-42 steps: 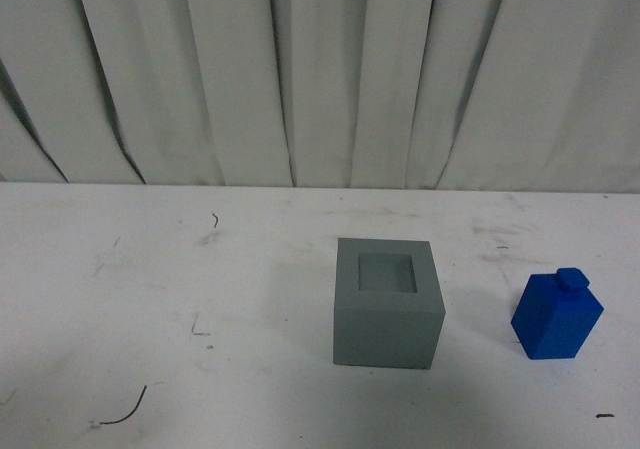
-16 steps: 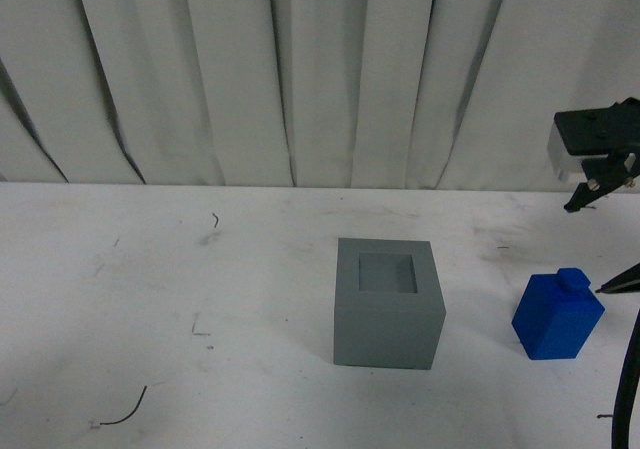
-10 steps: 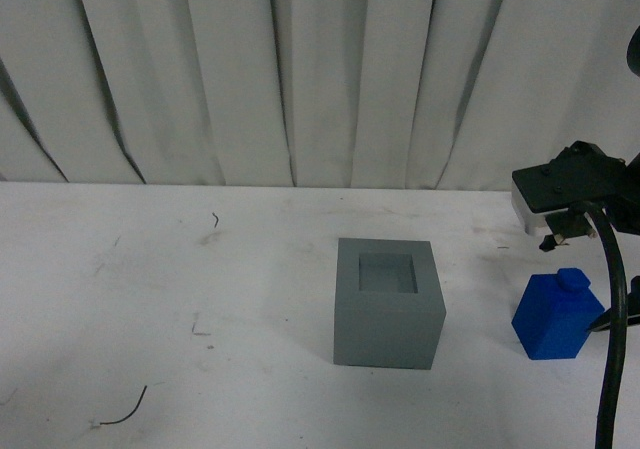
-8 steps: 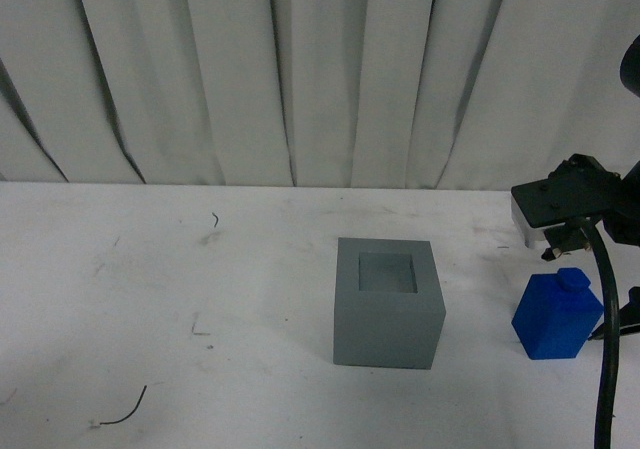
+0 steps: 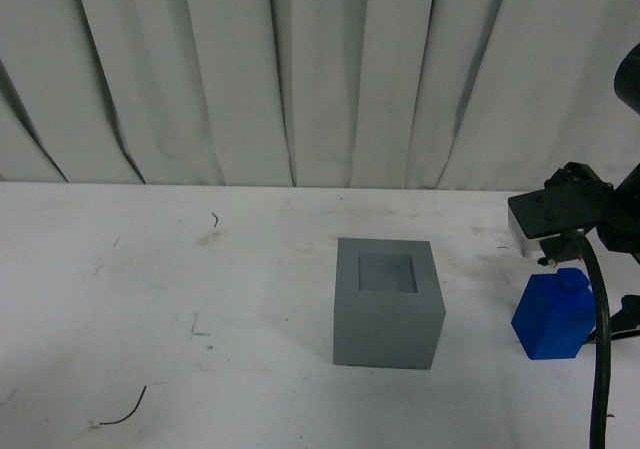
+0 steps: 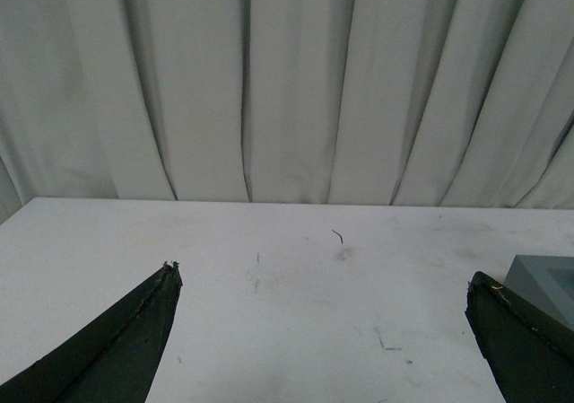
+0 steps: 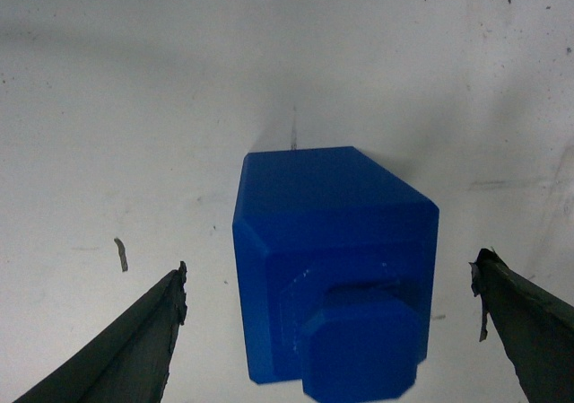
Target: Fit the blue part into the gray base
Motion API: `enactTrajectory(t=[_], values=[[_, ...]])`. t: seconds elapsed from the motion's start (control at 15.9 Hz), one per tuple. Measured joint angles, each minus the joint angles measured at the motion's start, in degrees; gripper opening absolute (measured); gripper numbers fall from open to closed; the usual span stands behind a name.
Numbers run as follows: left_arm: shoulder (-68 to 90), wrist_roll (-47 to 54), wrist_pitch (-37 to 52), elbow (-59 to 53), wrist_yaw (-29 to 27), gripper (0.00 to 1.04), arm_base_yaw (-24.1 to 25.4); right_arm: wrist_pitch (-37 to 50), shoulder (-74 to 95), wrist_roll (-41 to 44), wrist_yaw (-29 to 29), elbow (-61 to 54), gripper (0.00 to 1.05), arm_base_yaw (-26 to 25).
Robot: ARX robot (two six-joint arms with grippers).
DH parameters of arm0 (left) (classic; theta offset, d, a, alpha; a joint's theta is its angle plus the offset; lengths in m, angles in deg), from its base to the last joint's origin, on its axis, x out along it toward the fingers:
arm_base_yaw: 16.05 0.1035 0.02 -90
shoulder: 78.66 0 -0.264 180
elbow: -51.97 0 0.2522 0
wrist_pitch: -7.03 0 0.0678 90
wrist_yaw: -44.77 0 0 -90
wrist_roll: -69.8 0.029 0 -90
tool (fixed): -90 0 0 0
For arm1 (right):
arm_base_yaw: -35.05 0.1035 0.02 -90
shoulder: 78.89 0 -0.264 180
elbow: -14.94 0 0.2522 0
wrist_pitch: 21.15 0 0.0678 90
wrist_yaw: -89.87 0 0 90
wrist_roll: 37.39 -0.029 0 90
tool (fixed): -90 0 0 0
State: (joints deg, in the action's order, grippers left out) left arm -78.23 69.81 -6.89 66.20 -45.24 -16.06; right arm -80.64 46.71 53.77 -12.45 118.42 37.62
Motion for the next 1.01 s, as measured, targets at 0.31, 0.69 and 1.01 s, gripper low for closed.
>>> enactTrajectory(t=[0.31,0.69,1.01], values=[[0.0,0.0,0.0,0.0,0.0,0.98,0.0,1.16,0.81,0.24,-0.7,-0.42,0.77,0.0],[0.0,0.0,0.0,0.0,0.0,0.98,0.0,-2.51,0.79,0.39,-1.86,0.0,0.47,0.0],[0.0,-0.02,-0.02,0.0,0.0,0.98,0.0,-4.96,-2.78,0.94,-3.58,0.59,0.47,-1.99]])
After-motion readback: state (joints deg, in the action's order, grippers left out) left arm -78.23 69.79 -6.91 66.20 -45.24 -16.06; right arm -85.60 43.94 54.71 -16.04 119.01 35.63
